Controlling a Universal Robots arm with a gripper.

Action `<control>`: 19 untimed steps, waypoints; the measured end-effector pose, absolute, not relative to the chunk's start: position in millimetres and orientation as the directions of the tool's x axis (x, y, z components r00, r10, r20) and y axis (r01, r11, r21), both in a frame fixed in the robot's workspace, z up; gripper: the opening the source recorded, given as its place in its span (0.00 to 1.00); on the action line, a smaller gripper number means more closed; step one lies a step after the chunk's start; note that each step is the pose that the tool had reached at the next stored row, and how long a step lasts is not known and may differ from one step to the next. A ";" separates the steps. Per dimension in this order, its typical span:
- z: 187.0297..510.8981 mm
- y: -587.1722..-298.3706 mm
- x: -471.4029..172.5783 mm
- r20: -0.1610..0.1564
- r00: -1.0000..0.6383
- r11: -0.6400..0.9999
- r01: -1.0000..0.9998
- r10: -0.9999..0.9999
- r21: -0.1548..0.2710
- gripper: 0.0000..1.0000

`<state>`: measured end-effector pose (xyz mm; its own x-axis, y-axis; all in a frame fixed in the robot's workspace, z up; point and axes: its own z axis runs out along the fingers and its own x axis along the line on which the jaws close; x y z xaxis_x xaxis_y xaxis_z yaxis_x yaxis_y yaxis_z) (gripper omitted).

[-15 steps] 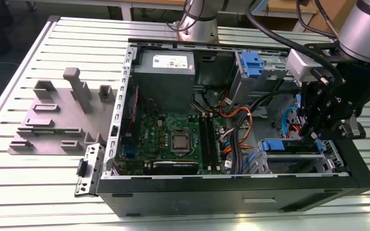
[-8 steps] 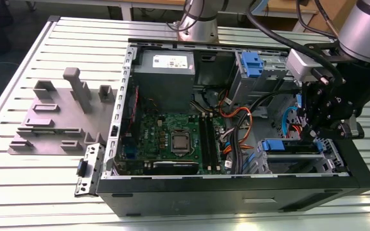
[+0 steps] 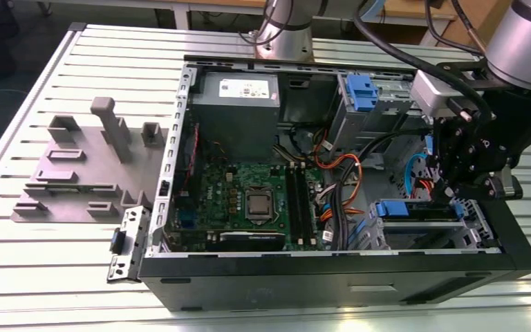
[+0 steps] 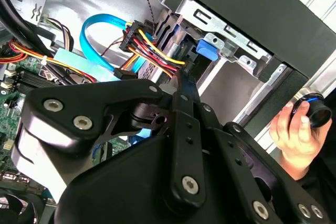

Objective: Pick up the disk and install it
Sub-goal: 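Insert the second disk wire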

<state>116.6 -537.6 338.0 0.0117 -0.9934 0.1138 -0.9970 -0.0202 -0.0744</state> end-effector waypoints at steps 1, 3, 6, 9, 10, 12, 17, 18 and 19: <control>338.0 -537.6 116.4 0.114 0.012 -0.020 -0.997 -0.993 -0.074 0.11; 338.0 -537.6 115.4 0.114 0.012 -0.020 -0.997 -0.993 -0.074 0.11; 338.0 -537.6 112.5 0.114 0.012 -0.020 -0.997 -0.993 -0.074 0.11; 337.9 -537.6 109.6 0.114 0.012 -0.020 -0.997 -0.993 -0.074 0.11; 337.9 -537.6 109.5 0.114 0.012 -0.020 -0.997 -0.993 -0.074 0.11; 338.0 -537.6 109.4 0.114 0.012 -0.020 -0.997 -0.993 -0.074 0.11; 345.9 -537.3 109.3 0.114 0.012 -0.020 -0.997 -0.993 -0.074 0.11; 350.2 -537.1 109.3 0.114 0.012 -0.020 -0.997 -0.993 -0.074 0.11; 354.4 -537.0 109.3 0.114 0.012 -0.020 -0.997 -0.993 -0.074 0.11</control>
